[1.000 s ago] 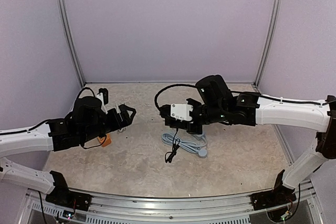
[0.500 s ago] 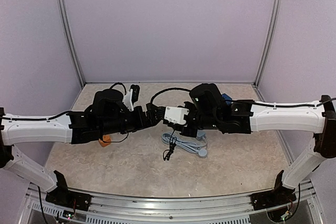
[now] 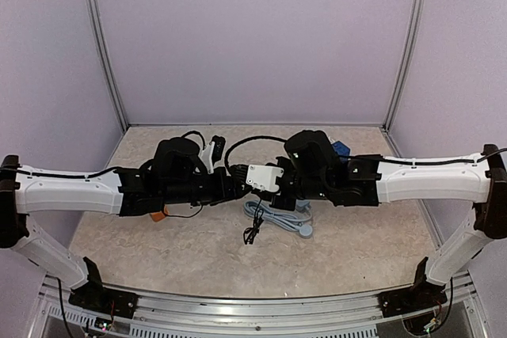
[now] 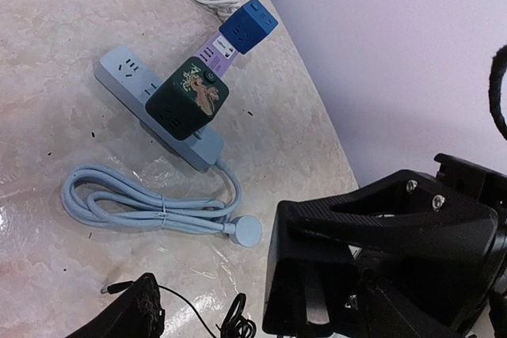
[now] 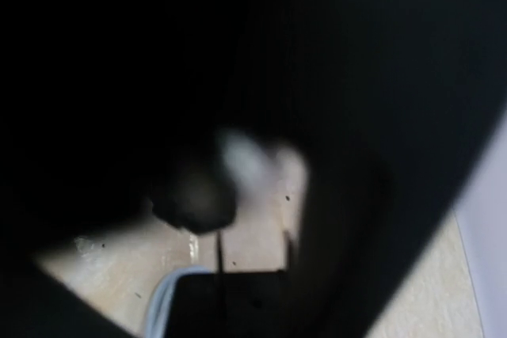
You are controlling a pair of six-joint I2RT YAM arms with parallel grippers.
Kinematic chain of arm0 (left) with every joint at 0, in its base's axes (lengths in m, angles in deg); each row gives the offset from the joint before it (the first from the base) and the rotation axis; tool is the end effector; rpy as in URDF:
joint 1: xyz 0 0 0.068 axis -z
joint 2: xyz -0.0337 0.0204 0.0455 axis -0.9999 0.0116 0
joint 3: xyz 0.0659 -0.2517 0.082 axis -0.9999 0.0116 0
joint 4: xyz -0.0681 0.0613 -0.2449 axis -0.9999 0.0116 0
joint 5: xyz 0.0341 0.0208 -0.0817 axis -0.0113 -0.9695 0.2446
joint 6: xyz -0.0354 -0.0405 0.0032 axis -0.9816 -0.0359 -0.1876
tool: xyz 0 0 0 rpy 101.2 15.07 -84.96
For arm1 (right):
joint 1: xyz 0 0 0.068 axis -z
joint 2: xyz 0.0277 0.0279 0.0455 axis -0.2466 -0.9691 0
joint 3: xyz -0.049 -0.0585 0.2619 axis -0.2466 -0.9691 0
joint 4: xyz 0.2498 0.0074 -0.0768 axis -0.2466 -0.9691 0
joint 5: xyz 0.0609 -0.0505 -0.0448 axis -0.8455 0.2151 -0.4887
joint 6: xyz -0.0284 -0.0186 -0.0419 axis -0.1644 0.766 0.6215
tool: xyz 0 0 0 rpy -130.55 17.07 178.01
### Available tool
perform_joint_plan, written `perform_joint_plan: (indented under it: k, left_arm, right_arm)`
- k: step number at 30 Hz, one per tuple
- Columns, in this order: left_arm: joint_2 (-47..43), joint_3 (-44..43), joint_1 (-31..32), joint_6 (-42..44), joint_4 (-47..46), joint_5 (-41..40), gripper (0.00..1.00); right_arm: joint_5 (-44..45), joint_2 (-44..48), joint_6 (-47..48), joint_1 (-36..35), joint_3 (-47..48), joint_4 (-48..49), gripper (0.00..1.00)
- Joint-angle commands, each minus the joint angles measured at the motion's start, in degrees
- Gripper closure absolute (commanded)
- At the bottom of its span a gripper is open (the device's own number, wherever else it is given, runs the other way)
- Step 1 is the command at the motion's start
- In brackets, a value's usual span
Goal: Insert the plug
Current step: Pass from the right arm to the left, then pass from the left arm to the right
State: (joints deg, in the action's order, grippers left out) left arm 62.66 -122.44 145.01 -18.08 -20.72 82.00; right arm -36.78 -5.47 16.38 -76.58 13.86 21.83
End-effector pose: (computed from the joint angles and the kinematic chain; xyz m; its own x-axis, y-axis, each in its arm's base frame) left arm 0.1789 -0.2654 0.2592 -0.7842 -0.1641 -0.5984 0.4047 0.5956 -0.6938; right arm 0.1694 0.3121 0.2809 0.2498 -0.6842 -0.6852 -0.8189 0.2284 -0.5266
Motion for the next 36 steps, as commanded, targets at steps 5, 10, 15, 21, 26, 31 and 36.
perform_joint_plan:
  k: [5, 10, 15, 21, 26, 31, 36]
  left_arm:
    - [1.92, -1.67, 0.37, 1.49, -1.30, 1.15, 0.43]
    - [2.31, -1.17, 0.39, 1.63, -3.00, 2.24, 0.65]
    - [2.09, 0.23, 0.32, 1.72, -6.29, 4.27, 0.91]
    - [-2.10, 4.77, 0.39, 2.27, -13.41, 8.07, 1.00]
    - [-4.52, 8.08, 0.23, 2.48, -22.62, 14.92, 1.00]
    - [-3.41, 10.13, 0.35, 0.19, -32.26, 20.75, 1.00]
    - [-1.54, 10.10, 0.29, -2.18, -37.58, 24.62, 1.00]
  right_arm:
    - [-0.61, -0.93, -0.19, -2.09, 1.74, -0.75, 0.96]
    - [-0.73, -0.93, -0.10, -2.30, 2.23, -1.50, 0.95]
    - [-1.64, -0.21, -0.03, -2.47, 1.60, -1.86, 0.75]
    - [-5.05, 8.99, 2.50, -2.47, -7.32, 4.48, 0.31]
    - [-8.49, 19.58, 5.81, -2.35, -20.16, 18.36, 0.12]
    - [-10.94, 23.43, 4.54, -2.14, -24.03, 25.69, 0.11]
    - [-12.07, 22.62, 4.00, -2.12, -23.52, 27.51, 0.12]
